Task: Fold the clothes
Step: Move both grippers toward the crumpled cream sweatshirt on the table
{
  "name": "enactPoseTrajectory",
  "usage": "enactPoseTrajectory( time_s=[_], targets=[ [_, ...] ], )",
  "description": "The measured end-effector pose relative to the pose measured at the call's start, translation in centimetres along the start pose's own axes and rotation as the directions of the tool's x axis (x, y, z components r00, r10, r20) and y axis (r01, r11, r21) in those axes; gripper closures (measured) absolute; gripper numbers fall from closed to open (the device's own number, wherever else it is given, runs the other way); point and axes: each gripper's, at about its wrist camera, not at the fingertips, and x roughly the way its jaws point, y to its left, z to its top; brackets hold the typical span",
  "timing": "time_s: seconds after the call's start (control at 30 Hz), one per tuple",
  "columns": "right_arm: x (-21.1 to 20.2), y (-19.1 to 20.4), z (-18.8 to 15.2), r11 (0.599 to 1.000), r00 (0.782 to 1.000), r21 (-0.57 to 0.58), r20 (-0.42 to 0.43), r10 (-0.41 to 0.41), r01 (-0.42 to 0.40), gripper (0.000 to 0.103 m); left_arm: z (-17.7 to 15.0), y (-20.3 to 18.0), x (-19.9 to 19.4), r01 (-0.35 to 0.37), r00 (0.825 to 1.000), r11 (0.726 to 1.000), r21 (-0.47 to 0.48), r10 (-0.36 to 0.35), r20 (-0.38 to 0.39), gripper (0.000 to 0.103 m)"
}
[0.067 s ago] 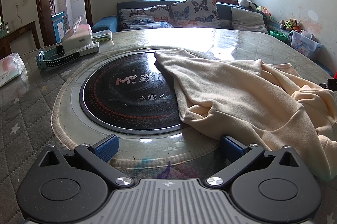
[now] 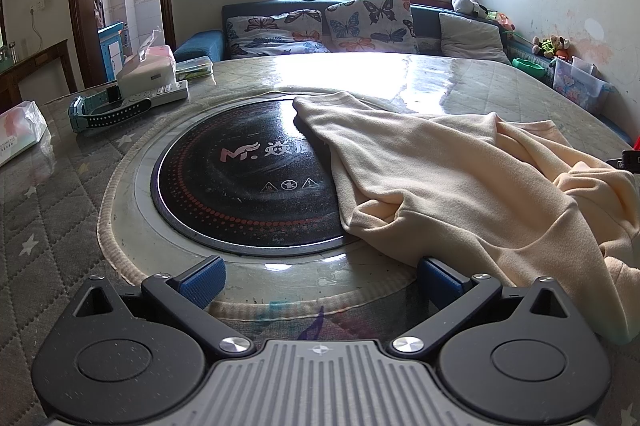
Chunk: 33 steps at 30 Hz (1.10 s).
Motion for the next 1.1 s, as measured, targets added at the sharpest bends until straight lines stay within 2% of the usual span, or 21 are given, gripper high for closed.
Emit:
enactPoseTrajectory(
  time_s=[0.37, 0.53, 1.1],
  targets=[
    [-3.2, 2.9, -0.9, 0.997, 0.999, -0.063, 0.004, 0.036, -0.036, 0.0, 0.1, -0.8, -0.8, -0.043, 0.998, 0.999, -0.009, 0.042, -0.04, 0.0],
    [-4.9, 2.8, -1.5, 0.994, 0.998, -0.088, 0.009, 0.063, -0.062, 0.0, -0.1, -1.3, -1.5, -0.053, 0.997, 0.998, -0.019, 0.052, -0.059, 0.0],
    [-9.8, 3.6, -3.7, 0.974, 0.992, -0.192, 0.01, 0.122, -0.118, 0.0, -0.5, -4.1, -5.3, -0.047, 0.998, 0.999, 0.003, 0.047, -0.029, 0.0]
  ],
)
